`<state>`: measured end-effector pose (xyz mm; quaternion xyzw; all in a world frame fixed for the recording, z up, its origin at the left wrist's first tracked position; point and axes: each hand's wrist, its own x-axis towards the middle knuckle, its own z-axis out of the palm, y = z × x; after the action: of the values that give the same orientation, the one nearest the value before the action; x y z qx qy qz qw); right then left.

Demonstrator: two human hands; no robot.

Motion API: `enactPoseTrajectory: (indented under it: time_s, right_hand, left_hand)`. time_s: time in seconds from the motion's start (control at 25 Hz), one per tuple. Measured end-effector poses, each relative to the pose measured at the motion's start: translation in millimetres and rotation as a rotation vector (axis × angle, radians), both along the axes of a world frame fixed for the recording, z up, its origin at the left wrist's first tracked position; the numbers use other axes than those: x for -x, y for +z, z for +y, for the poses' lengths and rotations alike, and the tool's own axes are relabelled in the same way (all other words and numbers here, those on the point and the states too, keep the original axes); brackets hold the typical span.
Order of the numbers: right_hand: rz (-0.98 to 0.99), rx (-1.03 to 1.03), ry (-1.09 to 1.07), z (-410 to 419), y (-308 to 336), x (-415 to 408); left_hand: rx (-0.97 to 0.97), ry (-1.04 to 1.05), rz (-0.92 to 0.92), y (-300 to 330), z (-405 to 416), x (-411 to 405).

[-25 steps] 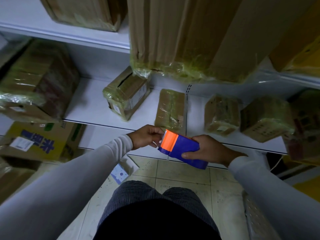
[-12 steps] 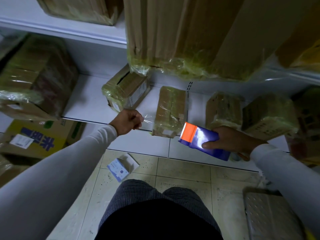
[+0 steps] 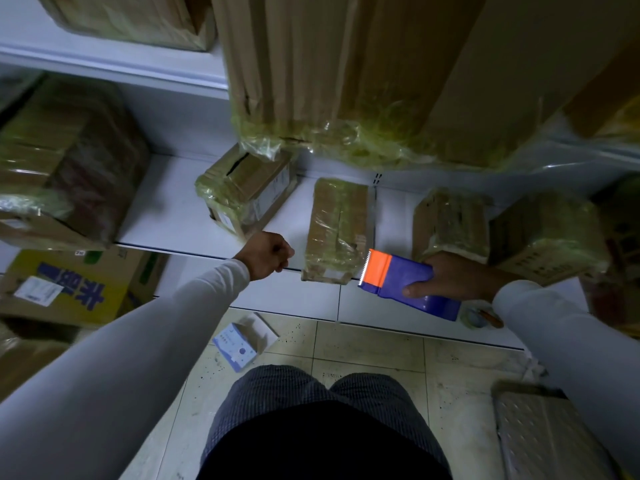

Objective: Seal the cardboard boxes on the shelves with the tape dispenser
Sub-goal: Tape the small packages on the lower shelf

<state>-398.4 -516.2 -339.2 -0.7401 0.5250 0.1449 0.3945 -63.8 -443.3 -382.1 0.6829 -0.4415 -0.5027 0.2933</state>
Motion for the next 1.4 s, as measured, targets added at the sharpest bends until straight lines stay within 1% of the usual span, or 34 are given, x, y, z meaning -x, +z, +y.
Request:
enactPoseTrajectory:
  time_s: [0.04, 0.08, 0.12, 0.16, 0.2, 0.24, 0.28, 0.32, 0.4, 0.44, 0.48, 0.56, 0.64, 0.68, 0.76, 0.8, 0.84, 0.88, 0.92, 0.96, 1.0, 1.04, 1.2, 1.28, 1.4]
  right_hand:
    - [0.001, -0.009, -0.003, -2, -4, -3]
    - [-0.006, -0.018, -0.006, -3, -8, -6]
    - [-0.014, -0.022, -0.01, -4, -12, -10]
    - [-0.019, -0.022, -0.014, -5, -14, -13]
    - [-0.019, -0.021, -0.018, -6, -16, -14]
    - [-0.016, -0.018, -0.022, -8, -17, -15]
    - [-0.01, -0.012, -0.024, -9, -17, -14]
    - [-0.002, -0.006, -0.021, -11, -17, -12]
    - [0.002, -0.012, -0.011, -12, -18, -12]
    - [-0.005, -0.026, -0.014, -11, -20, -12]
    - [-0.015, -0.04, -0.02, -11, -21, -13]
    - [-0.024, -0.049, -0.032, -9, -23, -15]
    - [-0.03, -0.044, -0.047, -10, -23, -14]
    - [-0.029, -0.04, -0.047, -10, -22, -14]
    - [-0.025, -0.027, -0.032, -6, -22, -17]
    - [-0.026, -0.017, -0.034, -4, -23, -19]
    - [-0.029, -0.008, -0.04, -3, -24, -20]
    - [-0.029, -0.003, -0.045, -1, -24, -22]
    - [-0.031, -0.003, -0.051, 1, -24, -22]
    - [-0.034, -0.008, -0.057, 2, -24, -21]
    - [-0.038, -0.02, -0.06, 4, -24, -20]
    - [-0.045, -0.033, -0.062, 5, -23, -19]
    - [-0.094, -0.054, -0.057, 9, -16, -7]
    - [-0.086, -0.033, -0.034, 13, -12, 10]
    - [-0.097, 0.004, -0.067, 19, -4, 32]
  left_hand:
    - [0.0, 0.003, -0.038, -5, -2, 3]
    - [0.009, -0.017, -0.148, -13, -4, 7]
    - [0.012, -0.054, -0.299, -19, -6, 10]
    - [0.011, -0.053, -0.434, -25, -6, 10]
    - [0.003, -0.012, -0.519, -26, -5, 9]
    - [0.024, 0.027, -0.541, -27, -3, 6]
    - [0.099, 0.021, -0.533, -27, 0, 3]
    - [0.204, -0.039, -0.507, -28, 3, 0]
    - [0.337, -0.269, -0.459, -27, 9, 1]
    - [0.348, -0.377, -0.464, -27, 10, 4]
    - [0.35, -0.438, -0.503, -29, 8, 7]
    - [0.348, -0.45, -0.588, -32, 0, 13]
    - [0.355, -0.434, -0.603, -33, -7, 17]
    - [0.333, -0.448, -0.639, -32, -7, 18]
    - [0.277, -0.454, -0.807, -26, -6, 19]
    - [0.328, -0.416, -0.924, -22, -7, 20]
    - [0.422, -0.399, -1.013, -18, -9, 23]
    - [0.538, -0.435, -1.047, -15, -13, 28]
    - [0.619, -0.549, -1.022, -14, -18, 34]
    - [0.655, -0.694, -0.956, -14, -23, 40]
    - [0.618, -0.815, -0.902, -17, -27, 45]
    - [0.569, -0.873, -0.883, -21, -29, 48]
    - [0.577, -0.798, -0.868, -29, -30, 47]
    - [0.573, -0.81, -0.859, -28, -31, 45]
    - [0.567, -0.809, -0.872, -26, -32, 48]
